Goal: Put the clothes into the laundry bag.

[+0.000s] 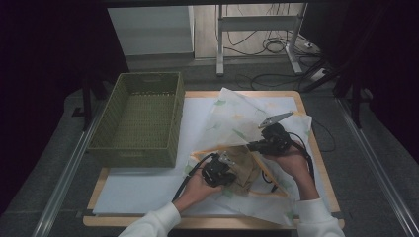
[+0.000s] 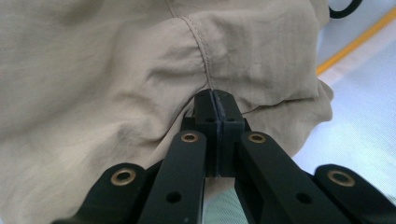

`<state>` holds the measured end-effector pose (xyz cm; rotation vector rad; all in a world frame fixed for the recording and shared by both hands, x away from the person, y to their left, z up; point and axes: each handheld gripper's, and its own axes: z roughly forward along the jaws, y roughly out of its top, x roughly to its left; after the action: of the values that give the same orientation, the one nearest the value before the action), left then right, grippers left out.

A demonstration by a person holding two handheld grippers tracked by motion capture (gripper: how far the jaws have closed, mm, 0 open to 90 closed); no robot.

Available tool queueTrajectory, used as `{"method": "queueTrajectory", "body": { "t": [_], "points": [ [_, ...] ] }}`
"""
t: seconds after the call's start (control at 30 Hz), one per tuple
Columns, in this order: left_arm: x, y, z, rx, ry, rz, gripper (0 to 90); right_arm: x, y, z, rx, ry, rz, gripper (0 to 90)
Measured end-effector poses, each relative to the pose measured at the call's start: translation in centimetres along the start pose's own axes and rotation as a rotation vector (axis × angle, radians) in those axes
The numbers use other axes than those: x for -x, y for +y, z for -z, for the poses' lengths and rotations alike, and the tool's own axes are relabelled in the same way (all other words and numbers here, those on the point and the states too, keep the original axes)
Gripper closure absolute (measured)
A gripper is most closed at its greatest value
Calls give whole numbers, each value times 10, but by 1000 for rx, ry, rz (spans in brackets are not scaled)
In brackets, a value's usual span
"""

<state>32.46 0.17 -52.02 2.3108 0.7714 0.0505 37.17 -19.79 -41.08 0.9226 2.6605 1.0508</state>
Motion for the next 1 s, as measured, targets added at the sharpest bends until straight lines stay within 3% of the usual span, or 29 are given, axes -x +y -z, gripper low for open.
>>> {"method": "queueTrajectory", "body": {
  "t": [0.33, 0.73, 1.0],
  "points": [
    [-1, 9, -8, 16, 30, 11, 900, 2, -1, -3, -9, 8, -7, 872],
    [-4, 24, -19, 31, 90, -23, 900, 2, -1, -2, -9, 9, -4, 872],
    [-7, 29, -25, 61, 110, -8, 900, 3, -1, 0, -5, 9, -5, 872]
  ]
}}
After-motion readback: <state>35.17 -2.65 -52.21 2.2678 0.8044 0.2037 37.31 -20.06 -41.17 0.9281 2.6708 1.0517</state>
